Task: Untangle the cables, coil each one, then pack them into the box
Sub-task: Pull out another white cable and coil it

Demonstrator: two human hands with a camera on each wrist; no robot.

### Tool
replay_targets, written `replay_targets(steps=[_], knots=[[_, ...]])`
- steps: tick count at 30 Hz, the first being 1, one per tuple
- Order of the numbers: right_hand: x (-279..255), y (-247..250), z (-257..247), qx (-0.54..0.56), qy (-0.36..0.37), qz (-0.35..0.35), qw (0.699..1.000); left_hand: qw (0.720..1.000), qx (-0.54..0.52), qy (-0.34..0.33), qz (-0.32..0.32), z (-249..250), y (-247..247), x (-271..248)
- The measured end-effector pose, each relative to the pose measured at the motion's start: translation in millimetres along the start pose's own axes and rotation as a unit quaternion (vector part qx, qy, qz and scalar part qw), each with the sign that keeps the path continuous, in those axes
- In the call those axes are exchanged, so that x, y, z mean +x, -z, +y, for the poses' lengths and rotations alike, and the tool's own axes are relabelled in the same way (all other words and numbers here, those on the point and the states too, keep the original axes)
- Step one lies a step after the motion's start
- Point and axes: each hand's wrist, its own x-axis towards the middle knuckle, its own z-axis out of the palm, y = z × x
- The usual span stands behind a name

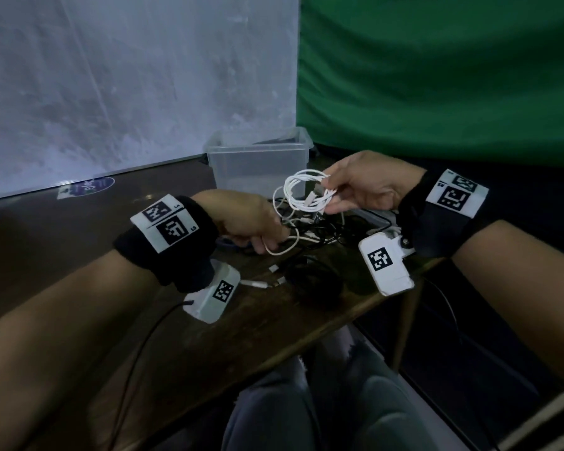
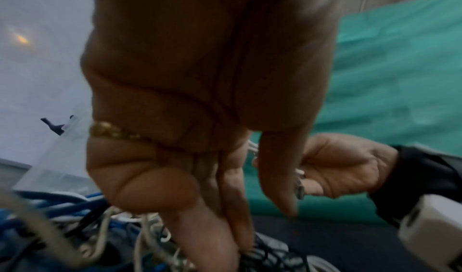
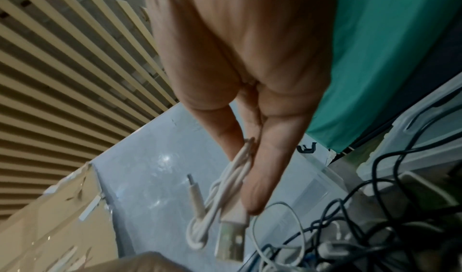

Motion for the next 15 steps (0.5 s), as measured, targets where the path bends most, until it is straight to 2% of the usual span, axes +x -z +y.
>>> replay_targets(steps=[3, 5, 7, 12, 15], knots=[[-6.1, -4.7, 7.2, -0.049, -0.032, -0.010, 0.998, 0.986, 0.149, 0.016, -0.068, -4.3, -7.8, -4.4], [-9.4, -9.6, 11.6, -0.064, -0.043, -0.023, 0.997, 0.968, 0.217, 0.030, -0.126, -5.3, -17.0, -3.0], [-11.7, -15.5, 14.7, -0.064, -0.048, -0.035, 0.996, 0.947, 0.277, 0.050, -0.155, -6.8, -22.7, -0.5], [-16.7, -34.0, 21.8, -0.076, -0.074, -0.096, 0.990, 0.929, 0.337, 0.075, -0.131, -15.3, -18.1, 0.6], [-20.5, -45.7, 25.7, -0.075, -0.089, -0.142, 0.983, 0.940, 0.322, 0.062, -0.094, -19.4, -10.6, -4.6]])
